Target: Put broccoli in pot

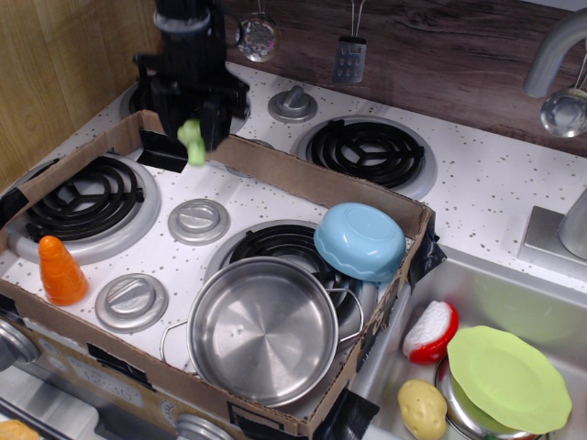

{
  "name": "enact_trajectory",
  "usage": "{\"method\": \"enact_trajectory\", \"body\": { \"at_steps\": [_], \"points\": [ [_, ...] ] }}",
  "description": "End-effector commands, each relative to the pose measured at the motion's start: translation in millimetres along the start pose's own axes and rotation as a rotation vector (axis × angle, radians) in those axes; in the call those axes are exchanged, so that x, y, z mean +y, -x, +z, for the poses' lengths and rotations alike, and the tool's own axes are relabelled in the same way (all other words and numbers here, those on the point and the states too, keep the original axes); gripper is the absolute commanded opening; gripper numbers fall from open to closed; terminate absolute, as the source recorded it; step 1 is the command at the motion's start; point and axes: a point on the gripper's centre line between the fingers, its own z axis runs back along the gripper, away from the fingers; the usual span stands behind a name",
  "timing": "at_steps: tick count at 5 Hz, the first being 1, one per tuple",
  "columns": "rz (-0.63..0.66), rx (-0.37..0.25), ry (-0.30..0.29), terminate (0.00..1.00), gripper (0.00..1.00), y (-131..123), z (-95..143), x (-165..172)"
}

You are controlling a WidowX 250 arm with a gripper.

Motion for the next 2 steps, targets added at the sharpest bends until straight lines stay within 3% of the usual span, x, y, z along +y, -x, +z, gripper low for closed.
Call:
{"method": "enact_trajectory", "body": {
  "at_steps": [1,2],
  "points": [
    [0.059,-0.121,-0.059,0.00,0.00,7,51,-4],
    [0.094,-0.149,-0.052,0.00,0.00,25,52,-14]
  ]
}}
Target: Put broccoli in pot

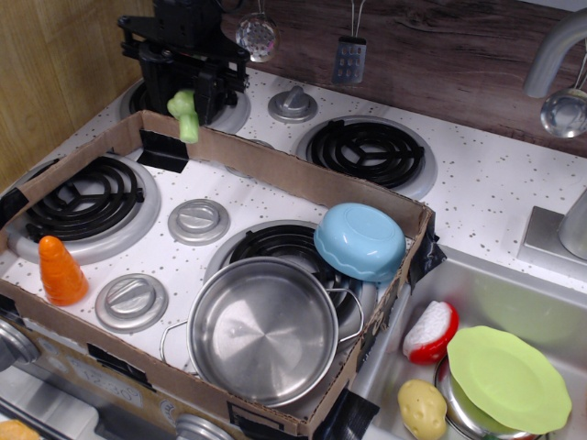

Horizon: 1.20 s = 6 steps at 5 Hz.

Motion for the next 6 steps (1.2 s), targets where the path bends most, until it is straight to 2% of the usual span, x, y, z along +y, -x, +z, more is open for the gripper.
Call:
{"method": "enact_trajectory", "body": {
  "at_steps": [1,3,4,6],
  "points": [
    [0.064,-0.096,-0.009,0.00,0.00,24,27,-17],
    [0.108,-0.146,-0.062,0.00,0.00,43,49,-44],
    [0.134,-0.145,-0.081,0.00,0.00,51,59,-57],
    [0.181,-0.127,-0.086,0.00,0.00,72,49,-67]
  ]
}}
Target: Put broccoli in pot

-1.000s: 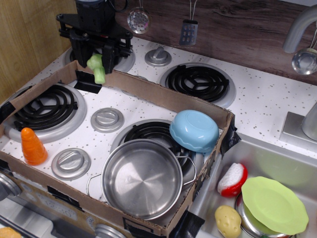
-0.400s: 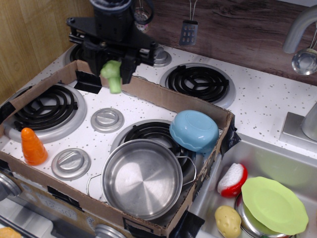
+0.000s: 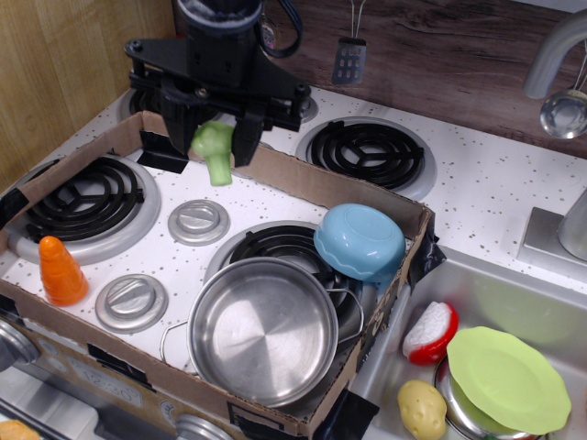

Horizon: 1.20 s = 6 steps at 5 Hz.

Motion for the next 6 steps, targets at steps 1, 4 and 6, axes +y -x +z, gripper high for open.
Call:
{"method": "enact_trajectory", "body": {
  "at_steps": [1,4,6],
  "points": [
    [0.045,0.017,0.016,0.00,0.00,21,-6,-5],
    [0.002,0.072,0.084,0.00,0.00,43,-5,-7],
    [-0.062,0.030,0.134,0.00,1.00,54,-4,-22]
  ]
}}
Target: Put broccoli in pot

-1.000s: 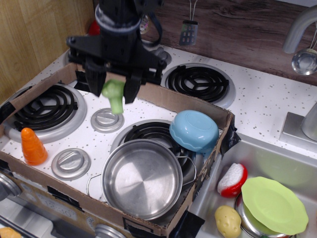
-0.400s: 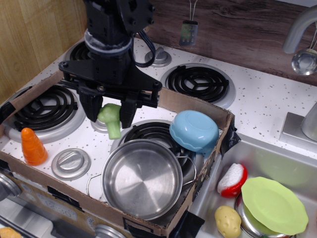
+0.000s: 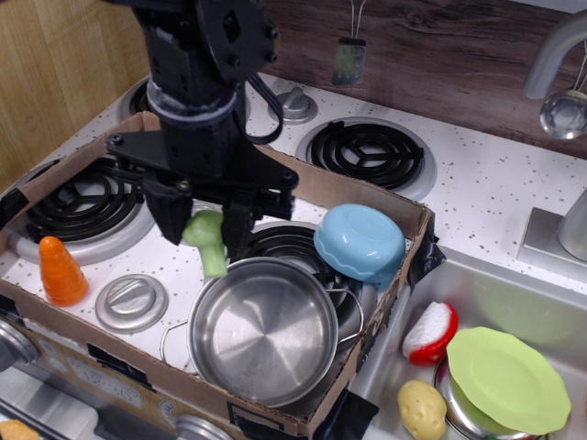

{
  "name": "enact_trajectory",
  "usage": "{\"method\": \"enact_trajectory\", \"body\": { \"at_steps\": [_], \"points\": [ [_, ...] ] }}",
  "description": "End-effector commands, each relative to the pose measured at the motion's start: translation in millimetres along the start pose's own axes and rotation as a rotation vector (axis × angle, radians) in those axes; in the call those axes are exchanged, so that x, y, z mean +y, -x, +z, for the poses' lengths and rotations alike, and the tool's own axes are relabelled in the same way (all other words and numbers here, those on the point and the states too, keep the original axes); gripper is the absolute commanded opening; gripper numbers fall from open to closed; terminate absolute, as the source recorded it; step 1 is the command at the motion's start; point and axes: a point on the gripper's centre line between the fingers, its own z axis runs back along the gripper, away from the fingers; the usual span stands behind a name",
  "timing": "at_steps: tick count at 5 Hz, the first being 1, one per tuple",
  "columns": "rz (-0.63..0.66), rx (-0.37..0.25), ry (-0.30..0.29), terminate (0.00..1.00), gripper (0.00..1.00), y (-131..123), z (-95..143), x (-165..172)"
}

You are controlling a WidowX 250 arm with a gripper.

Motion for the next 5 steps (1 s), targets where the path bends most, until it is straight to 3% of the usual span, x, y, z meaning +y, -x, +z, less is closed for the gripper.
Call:
{"method": "enact_trajectory", "body": {
  "at_steps": [1,3,4,5],
  "points": [
    [-0.022,-0.059,0.028,0.00,1.00,0,3,-13],
    [-0.042,-0.067,0.034,0.00,1.00,-6,1,-9],
    [-0.021,-0.006,0.056,0.00,1.00,-13,1,-5],
    [-0.021,-0.006,0.056,1.00,1.00,-13,1,-5]
  ]
}}
